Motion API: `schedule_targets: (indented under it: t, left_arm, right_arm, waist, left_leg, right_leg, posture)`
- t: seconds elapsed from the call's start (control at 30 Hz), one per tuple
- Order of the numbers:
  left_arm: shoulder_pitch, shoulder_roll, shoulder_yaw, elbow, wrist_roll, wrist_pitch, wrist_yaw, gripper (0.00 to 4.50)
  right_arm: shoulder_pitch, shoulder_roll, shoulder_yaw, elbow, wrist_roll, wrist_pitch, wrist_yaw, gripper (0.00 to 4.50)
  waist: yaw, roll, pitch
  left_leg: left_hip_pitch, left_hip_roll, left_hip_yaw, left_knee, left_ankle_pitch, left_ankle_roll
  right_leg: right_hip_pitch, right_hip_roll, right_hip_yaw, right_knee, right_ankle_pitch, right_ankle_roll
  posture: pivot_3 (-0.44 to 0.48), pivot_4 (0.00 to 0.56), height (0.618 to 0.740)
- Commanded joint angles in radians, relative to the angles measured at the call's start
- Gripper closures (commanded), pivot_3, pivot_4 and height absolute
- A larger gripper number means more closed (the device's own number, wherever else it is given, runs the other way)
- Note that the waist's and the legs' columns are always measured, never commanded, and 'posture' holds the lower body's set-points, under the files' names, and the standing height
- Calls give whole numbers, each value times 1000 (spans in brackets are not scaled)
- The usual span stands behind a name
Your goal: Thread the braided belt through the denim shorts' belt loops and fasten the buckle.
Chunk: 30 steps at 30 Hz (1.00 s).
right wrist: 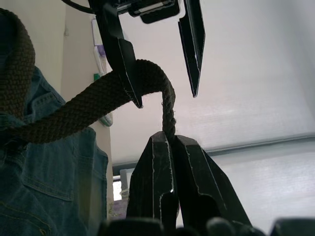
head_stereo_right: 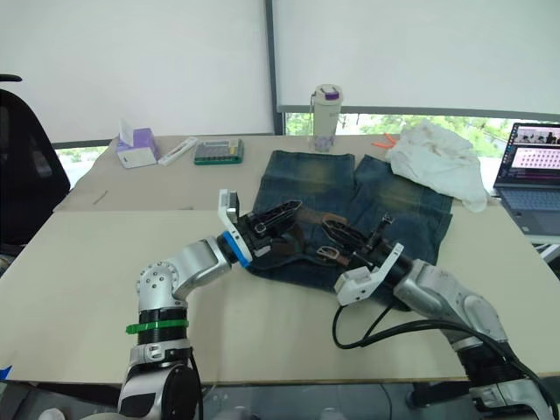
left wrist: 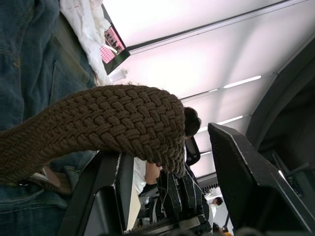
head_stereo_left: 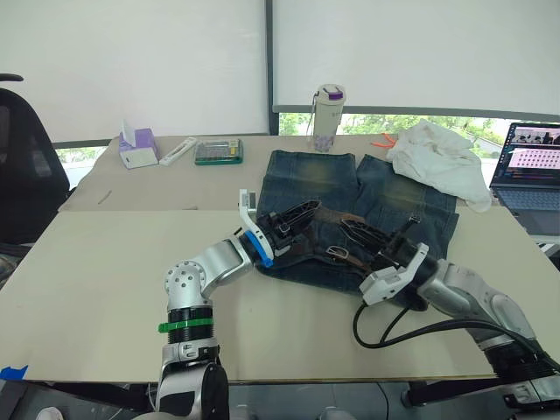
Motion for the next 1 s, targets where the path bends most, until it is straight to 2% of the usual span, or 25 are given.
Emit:
schedule_targets:
  t: [0.03, 0.23, 0.47, 0.57, 0.77, 0.93, 1.0]
  left_arm:
    - [1, 29, -14, -21, -2, -9, -21, 2015]
    - [17, 53, -44, -16, 23, -18, -39, 2015]
    - [40, 65, -56, -10, 51, -17, -56, 2015]
    - [50, 49, -47, -13, 47, -39, -44, 2015]
    - [81, 1, -47, -37, 34, -69, -12, 2015]
    - [86, -22, -40, -48, 18, -89, 2, 2015]
    - [89, -20, -41, -48, 19, -94, 5, 2578]
  right_arm:
    - [-13, -25, -6, -7, -39, -54, -48, 4500]
    - [-20, -38, 19, -19, -161, -50, -99, 4500]
    - [2, -11, 18, -43, -216, 13, -153, 4500]
    - [34, 35, -2, -72, -197, 89, -164, 4500]
    - [63, 128, 52, -133, -221, 175, -142, 4500]
    - [70, 149, 64, -143, -229, 216, -140, 4500]
    - [72, 146, 64, -140, -226, 224, -142, 4500]
  waist:
    - [0, 0, 0]
    - [1, 0, 0]
    - [0, 0, 0]
    - [0, 0, 0]
    - [1, 0, 0]
    - [1, 0, 0]
    - [1, 0, 0]
  left_leg:
    - [0, 0, 0, 0, 0, 0]
    - [0, -1, 0, 0, 0, 0]
    - [0, -1, 0, 0, 1, -1]
    - [0, -1, 0, 0, 1, -1]
    - [0, -1, 0, 0, 1, -1]
    - [0, -1, -1, 0, 0, -1]
    - [0, -1, -1, 0, 0, -1]
  right_leg:
    - [0, 0, 0, 0, 0, 0]
    - [0, 0, 0, 0, 0, 0]
    - [0, 0, 0, 0, 0, 0]
    - [0, 0, 0, 0, 0, 0]
    - [0, -1, 0, 0, 0, 0]
    - [0, -1, 0, 0, 0, 0]
    - [0, -1, 0, 0, 0, 0]
  posture:
    - [0, 150, 740]
    - [0, 150, 740]
    - [0, 150, 740]
    - [0, 150, 740]
    - [0, 150, 740]
    - [0, 150, 740]
    - [0, 150, 740]
